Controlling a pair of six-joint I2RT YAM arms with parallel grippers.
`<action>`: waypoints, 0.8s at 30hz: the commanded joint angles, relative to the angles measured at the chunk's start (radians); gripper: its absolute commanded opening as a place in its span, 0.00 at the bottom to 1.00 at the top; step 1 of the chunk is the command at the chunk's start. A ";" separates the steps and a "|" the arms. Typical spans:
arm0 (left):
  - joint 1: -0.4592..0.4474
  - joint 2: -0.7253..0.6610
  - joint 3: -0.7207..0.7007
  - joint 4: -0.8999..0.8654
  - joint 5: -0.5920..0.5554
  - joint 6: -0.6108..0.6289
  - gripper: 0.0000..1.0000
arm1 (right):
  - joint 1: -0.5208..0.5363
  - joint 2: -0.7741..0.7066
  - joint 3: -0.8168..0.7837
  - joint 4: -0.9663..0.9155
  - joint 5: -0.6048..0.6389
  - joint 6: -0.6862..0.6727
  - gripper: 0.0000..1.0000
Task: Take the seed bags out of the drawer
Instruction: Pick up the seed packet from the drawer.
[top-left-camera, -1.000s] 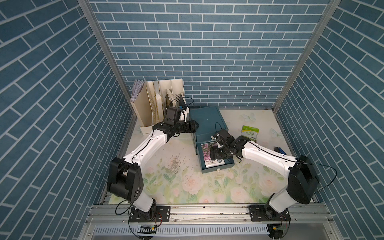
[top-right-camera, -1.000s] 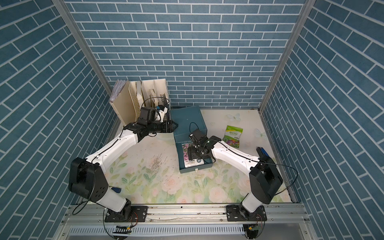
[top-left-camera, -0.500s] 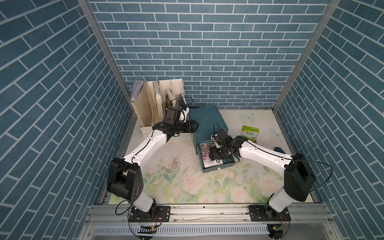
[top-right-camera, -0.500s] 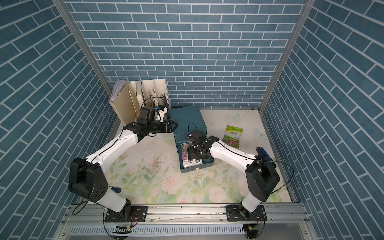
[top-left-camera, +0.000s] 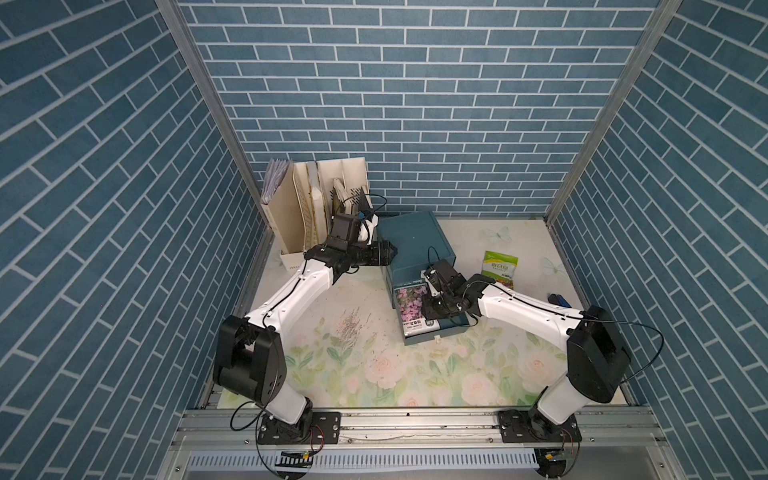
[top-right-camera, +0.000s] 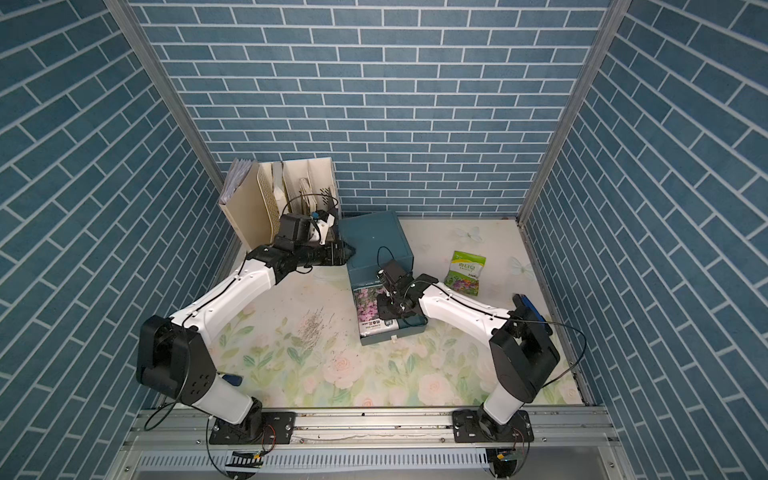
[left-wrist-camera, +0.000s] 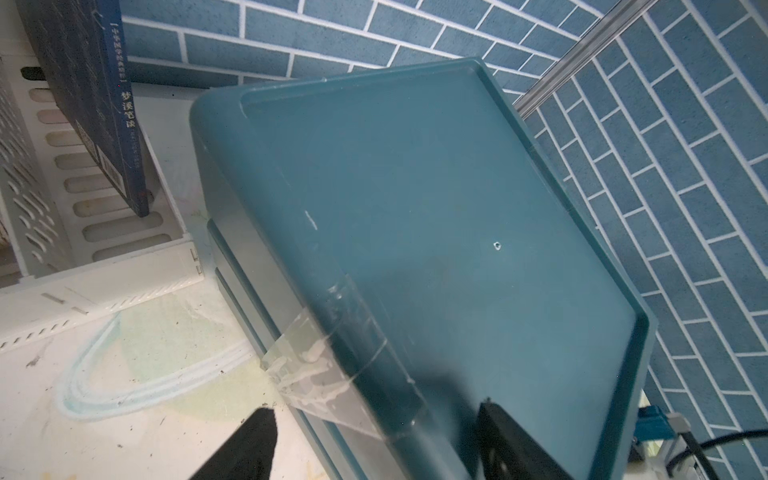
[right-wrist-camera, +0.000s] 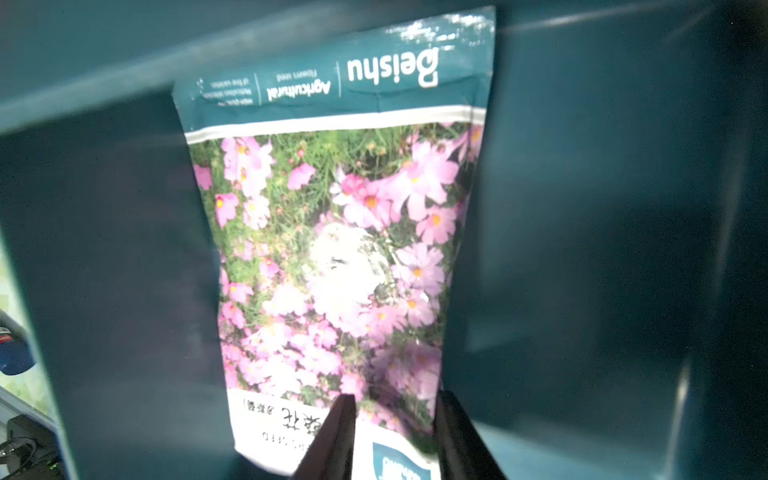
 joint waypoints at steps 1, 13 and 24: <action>0.002 0.022 -0.053 -0.171 -0.044 0.040 0.80 | -0.003 -0.007 -0.013 0.069 -0.014 -0.021 0.28; 0.003 0.025 -0.049 -0.173 -0.043 0.042 0.80 | -0.002 -0.026 -0.002 0.052 -0.004 -0.021 0.02; 0.003 0.027 -0.044 -0.171 -0.043 0.042 0.80 | -0.005 -0.076 0.047 -0.016 0.025 -0.018 0.00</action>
